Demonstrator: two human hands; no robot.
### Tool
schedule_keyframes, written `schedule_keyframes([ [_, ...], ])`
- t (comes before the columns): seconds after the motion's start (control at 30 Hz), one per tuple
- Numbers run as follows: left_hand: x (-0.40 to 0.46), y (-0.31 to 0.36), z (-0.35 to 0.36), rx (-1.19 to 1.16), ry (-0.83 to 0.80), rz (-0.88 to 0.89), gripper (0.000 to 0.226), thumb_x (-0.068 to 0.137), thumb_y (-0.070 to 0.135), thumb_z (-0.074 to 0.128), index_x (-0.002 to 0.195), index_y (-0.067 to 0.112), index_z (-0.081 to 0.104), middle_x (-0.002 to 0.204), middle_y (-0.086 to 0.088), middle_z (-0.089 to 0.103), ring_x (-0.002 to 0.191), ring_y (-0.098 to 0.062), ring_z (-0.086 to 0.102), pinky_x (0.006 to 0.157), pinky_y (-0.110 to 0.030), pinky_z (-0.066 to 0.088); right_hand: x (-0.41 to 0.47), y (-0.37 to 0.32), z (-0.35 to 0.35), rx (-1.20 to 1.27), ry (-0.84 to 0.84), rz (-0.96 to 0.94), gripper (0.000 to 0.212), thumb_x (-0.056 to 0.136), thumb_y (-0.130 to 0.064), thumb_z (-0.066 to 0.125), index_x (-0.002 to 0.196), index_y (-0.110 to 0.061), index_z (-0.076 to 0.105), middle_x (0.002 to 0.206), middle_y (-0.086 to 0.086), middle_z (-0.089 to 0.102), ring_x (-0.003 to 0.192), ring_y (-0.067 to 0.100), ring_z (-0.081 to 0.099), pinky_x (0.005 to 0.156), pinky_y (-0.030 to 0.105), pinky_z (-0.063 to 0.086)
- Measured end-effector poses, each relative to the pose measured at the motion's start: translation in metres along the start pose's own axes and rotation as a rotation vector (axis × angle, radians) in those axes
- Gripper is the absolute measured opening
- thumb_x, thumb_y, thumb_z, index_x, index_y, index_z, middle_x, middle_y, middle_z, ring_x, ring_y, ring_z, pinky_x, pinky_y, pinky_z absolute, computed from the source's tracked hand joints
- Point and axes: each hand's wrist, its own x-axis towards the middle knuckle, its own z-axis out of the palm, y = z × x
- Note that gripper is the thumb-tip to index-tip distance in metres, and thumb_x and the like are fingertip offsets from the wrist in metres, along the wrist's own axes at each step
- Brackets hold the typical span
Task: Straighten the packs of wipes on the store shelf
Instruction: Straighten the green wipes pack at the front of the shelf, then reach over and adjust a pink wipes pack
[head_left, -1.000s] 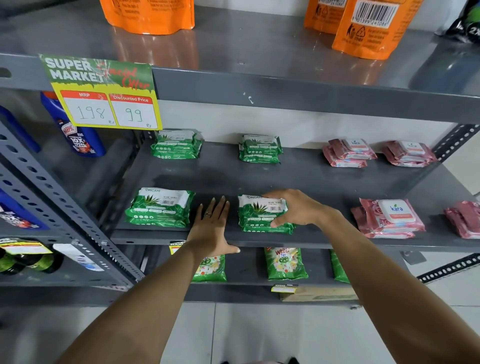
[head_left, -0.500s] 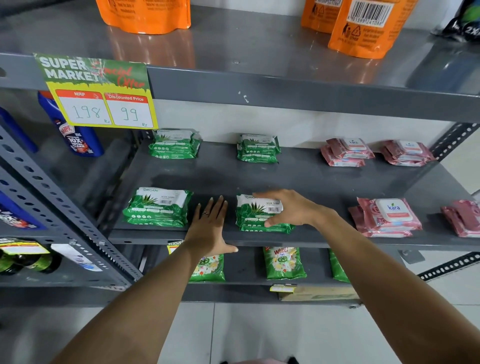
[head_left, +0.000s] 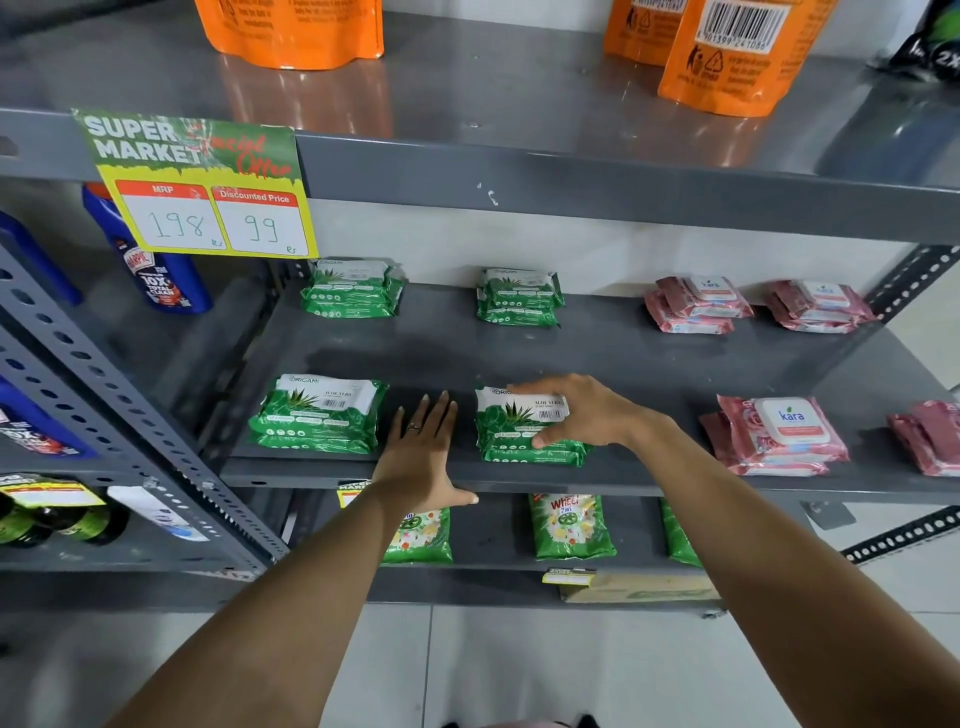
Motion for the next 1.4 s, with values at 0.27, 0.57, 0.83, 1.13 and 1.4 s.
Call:
schedule_keyframes([
  [0.27, 0.0, 0.0, 0.0, -0.003, 0.006, 0.004, 0.133, 0.061, 0.084, 0.058, 0.152, 0.013, -0.009, 0.161, -0.003, -0.015, 0.146, -0.022, -0.014, 0.118, -0.049, -0.006, 0.0, 0.003, 0.002, -0.035, 0.022, 0.004, 0.078, 0.068, -0.028, 0.085, 0.135, -0.041, 0.048, 0.141, -0.004, 0.05, 0.131, 0.018, 0.043, 0.109, 0.035, 0.034],
  [0.57, 0.0, -0.001, 0.001, 0.001, -0.003, 0.0, 0.132, 0.062, 0.085, 0.056, 0.151, 0.014, -0.011, 0.16, -0.002, -0.019, 0.145, -0.021, -0.018, 0.117, -0.048, -0.008, -0.006, -0.001, 0.0, -0.033, 0.019, -0.025, 0.081, 0.067, -0.028, 0.085, 0.137, -0.039, 0.046, 0.145, -0.005, 0.048, 0.135, 0.016, 0.04, 0.112, 0.034, 0.029],
  [0.83, 0.0, -0.003, 0.005, 0.003, 0.014, 0.013, 0.131, 0.063, 0.088, 0.05, 0.151, 0.014, -0.011, 0.16, -0.002, -0.018, 0.145, -0.021, -0.017, 0.118, -0.049, -0.006, -0.046, 0.009, -0.027, 0.091, 0.335, 0.039, 0.063, 0.073, -0.025, 0.082, 0.131, -0.028, 0.057, 0.14, -0.006, 0.054, 0.133, 0.01, 0.045, 0.112, 0.024, 0.029],
  [1.13, 0.004, -0.001, 0.006, 0.007, 0.054, 0.009, 0.135, 0.053, 0.085, 0.061, 0.152, 0.01, 0.007, 0.162, -0.005, 0.001, 0.148, -0.024, 0.0, 0.117, -0.05, 0.001, -0.129, 0.106, -0.07, -0.13, 0.949, 0.427, 0.043, 0.07, -0.021, 0.08, 0.11, -0.01, 0.071, 0.117, 0.016, 0.069, 0.106, 0.036, 0.064, 0.097, 0.044, 0.048],
  [1.4, 0.003, -0.001, 0.007, 0.003, 0.073, 0.023, 0.131, 0.058, 0.082, 0.064, 0.153, 0.01, 0.007, 0.162, -0.004, 0.001, 0.147, -0.022, -0.002, 0.117, -0.049, -0.003, -0.147, 0.128, -0.062, -0.039, 0.862, 0.635, 0.049, 0.075, -0.034, 0.076, 0.121, -0.021, 0.066, 0.13, 0.008, 0.062, 0.118, 0.034, 0.057, 0.095, 0.04, 0.046],
])
